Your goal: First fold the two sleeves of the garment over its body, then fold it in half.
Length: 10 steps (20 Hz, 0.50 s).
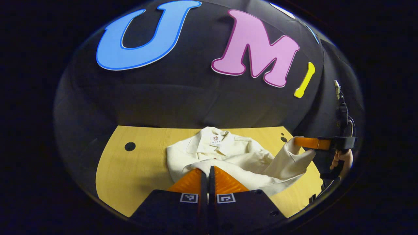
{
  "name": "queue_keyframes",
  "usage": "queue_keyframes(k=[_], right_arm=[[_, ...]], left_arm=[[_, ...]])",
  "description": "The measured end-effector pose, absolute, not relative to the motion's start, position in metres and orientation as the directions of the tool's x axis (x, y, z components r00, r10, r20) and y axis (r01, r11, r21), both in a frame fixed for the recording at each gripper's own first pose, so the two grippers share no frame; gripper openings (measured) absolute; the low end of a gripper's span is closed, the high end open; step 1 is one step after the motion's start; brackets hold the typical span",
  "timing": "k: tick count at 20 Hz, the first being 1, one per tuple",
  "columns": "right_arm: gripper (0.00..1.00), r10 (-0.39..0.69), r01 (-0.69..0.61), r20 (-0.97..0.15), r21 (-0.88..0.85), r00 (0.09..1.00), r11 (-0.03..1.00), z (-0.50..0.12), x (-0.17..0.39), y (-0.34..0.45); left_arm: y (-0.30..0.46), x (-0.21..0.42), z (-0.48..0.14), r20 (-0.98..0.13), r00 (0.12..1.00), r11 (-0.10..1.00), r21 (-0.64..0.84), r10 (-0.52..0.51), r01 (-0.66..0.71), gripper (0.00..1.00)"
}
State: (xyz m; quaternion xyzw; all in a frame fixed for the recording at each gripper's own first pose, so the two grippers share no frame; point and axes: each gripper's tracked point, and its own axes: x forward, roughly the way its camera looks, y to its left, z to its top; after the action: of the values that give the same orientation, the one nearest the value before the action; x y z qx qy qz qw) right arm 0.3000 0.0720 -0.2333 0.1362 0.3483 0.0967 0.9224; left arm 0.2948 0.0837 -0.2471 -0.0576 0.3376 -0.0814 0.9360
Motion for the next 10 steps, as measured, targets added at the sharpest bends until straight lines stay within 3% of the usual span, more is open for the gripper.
queue_keyframes(k=[7, 10], right_arm=[[0.05, 0.182, -0.029, -0.626, 0.247, 0.758, 0.969, -0.288, 0.406, 0.064], [0.07, 0.148, -0.012, -0.657, 0.207, 0.739, 0.978, -0.337, 0.432, 0.066]], left_arm=[[0.128, 0.408, -0.311, -0.592, 0.799, 0.993, -0.108, -0.107, 0.053, 0.08], [0.147, 0.436, -0.352, -0.589, 0.807, 0.997, -0.082, -0.048, -0.001, 0.18]])
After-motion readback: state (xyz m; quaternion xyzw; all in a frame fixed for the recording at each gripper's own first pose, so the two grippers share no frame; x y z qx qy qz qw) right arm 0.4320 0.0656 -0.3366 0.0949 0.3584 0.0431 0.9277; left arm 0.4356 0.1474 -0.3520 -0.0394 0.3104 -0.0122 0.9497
